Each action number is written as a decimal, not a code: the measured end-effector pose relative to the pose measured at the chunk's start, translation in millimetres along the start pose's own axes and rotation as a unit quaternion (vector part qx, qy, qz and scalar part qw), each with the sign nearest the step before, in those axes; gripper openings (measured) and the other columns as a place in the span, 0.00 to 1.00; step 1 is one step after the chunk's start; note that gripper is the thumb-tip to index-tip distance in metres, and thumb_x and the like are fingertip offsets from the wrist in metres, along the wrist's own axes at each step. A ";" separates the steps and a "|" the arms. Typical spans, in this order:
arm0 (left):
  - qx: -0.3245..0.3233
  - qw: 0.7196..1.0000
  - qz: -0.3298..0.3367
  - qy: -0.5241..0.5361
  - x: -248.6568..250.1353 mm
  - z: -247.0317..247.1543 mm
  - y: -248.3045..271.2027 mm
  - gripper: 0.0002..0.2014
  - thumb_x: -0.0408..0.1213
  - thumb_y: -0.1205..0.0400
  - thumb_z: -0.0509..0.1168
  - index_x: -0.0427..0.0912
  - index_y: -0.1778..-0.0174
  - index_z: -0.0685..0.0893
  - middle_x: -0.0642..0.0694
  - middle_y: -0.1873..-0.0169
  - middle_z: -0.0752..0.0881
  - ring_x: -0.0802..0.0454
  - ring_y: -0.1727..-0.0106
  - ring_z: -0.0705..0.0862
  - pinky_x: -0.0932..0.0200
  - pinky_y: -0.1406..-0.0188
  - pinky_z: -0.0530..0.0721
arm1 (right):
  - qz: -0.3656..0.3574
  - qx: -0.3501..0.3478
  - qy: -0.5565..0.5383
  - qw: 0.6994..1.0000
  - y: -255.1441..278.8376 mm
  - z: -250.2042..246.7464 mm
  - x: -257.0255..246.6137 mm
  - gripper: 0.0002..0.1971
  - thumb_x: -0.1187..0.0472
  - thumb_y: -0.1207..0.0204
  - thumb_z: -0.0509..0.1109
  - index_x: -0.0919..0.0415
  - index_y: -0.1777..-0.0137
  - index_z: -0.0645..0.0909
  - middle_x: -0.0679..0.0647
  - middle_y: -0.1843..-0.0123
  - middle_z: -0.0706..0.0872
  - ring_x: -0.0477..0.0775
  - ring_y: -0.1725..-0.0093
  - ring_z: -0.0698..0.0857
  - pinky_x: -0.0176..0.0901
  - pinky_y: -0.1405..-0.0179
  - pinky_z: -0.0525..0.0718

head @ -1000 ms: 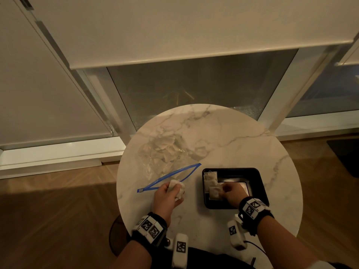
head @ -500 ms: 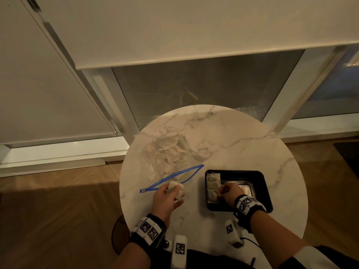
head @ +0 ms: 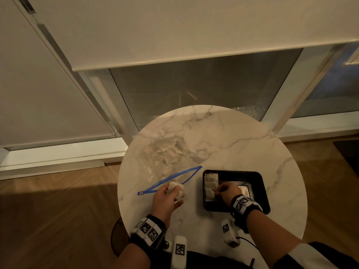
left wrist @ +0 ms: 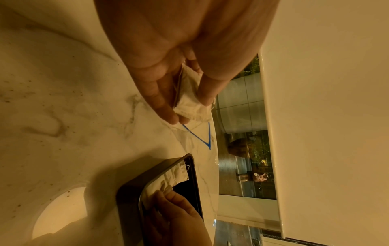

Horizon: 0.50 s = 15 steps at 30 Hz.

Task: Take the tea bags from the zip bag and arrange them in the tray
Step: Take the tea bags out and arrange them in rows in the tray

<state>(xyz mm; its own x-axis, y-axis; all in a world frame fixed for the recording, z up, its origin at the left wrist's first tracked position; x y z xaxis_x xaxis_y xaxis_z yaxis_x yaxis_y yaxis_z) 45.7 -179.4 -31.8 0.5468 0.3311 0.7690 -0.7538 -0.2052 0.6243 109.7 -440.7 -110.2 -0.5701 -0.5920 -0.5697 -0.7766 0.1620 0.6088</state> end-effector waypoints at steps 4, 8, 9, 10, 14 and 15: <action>0.000 1.000 -0.003 0.000 -1.1 1.1 -1.1 0.06 0.31 0.14 0.66 0.39 0.44 0.84 0.35 0.43 0.87 0.35 0.39 0.87 0.48 0.48 0.89 | 0.000 0.009 -0.022 1.000 -2.1 -0.7 0.0 0.07 0.62 0.30 0.81 0.52 0.63 0.85 0.48 0.63 0.87 0.49 0.59 0.85 0.38 0.56 0.80; -0.003 1.000 -0.002 0.001 -0.7 2.4 -2.2 0.05 0.31 0.14 0.65 0.40 0.44 0.84 0.36 0.43 0.87 0.35 0.39 0.87 0.47 0.48 0.89 | -0.002 0.014 -0.027 1.000 -2.7 -1.5 -0.7 0.08 0.62 0.30 0.80 0.52 0.64 0.84 0.47 0.64 0.87 0.48 0.60 0.85 0.38 0.56 0.80; -0.004 1.000 -0.001 0.001 -0.3 2.8 -2.5 0.05 0.31 0.14 0.65 0.41 0.45 0.84 0.36 0.43 0.87 0.35 0.39 0.87 0.46 0.46 0.89 | -0.003 0.016 -0.026 1.000 -3.1 -1.5 -1.0 0.08 0.62 0.30 0.80 0.52 0.64 0.83 0.48 0.64 0.86 0.49 0.60 0.84 0.38 0.56 0.80; -0.005 1.000 -0.001 0.001 -0.1 3.1 -2.8 0.05 0.30 0.14 0.65 0.41 0.45 0.84 0.36 0.44 0.87 0.35 0.39 0.87 0.44 0.44 0.88 | -0.002 0.019 -0.025 1.000 -3.5 -1.8 -1.0 0.09 0.62 0.31 0.81 0.52 0.64 0.83 0.48 0.63 0.86 0.49 0.59 0.84 0.38 0.56 0.80; -0.006 1.000 0.000 0.001 -0.5 3.9 -4.6 0.06 0.31 0.14 0.66 0.41 0.44 0.85 0.37 0.44 0.88 0.36 0.40 0.87 0.43 0.44 0.88 | 0.003 0.015 -0.022 1.000 -4.8 -0.7 -0.1 0.09 0.62 0.32 0.82 0.52 0.61 0.83 0.49 0.61 0.86 0.50 0.58 0.85 0.38 0.56 0.80; -0.005 1.000 -0.001 0.002 -1.1 3.9 -5.2 0.06 0.31 0.14 0.66 0.41 0.44 0.85 0.36 0.43 0.88 0.36 0.40 0.87 0.44 0.44 0.88 | 0.005 0.013 -0.023 1.000 -5.2 -0.3 0.3 0.09 0.61 0.32 0.82 0.52 0.60 0.84 0.49 0.60 0.86 0.49 0.58 0.85 0.38 0.55 0.81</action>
<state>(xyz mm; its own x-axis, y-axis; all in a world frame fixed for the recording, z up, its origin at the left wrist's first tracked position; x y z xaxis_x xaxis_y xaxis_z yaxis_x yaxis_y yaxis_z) 50.5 -182.3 -35.3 0.5477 0.3346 0.7668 -0.7560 -0.1948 0.6250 113.6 -442.0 -113.4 -0.5886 -0.5540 -0.5888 -0.7773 0.1878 0.6005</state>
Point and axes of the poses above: each hand's wrist, its own y-axis away from the middle knuckle, its own z-axis out of the palm, x = y × z, the point moved 9 cm from there along -y, towards the middle knuckle
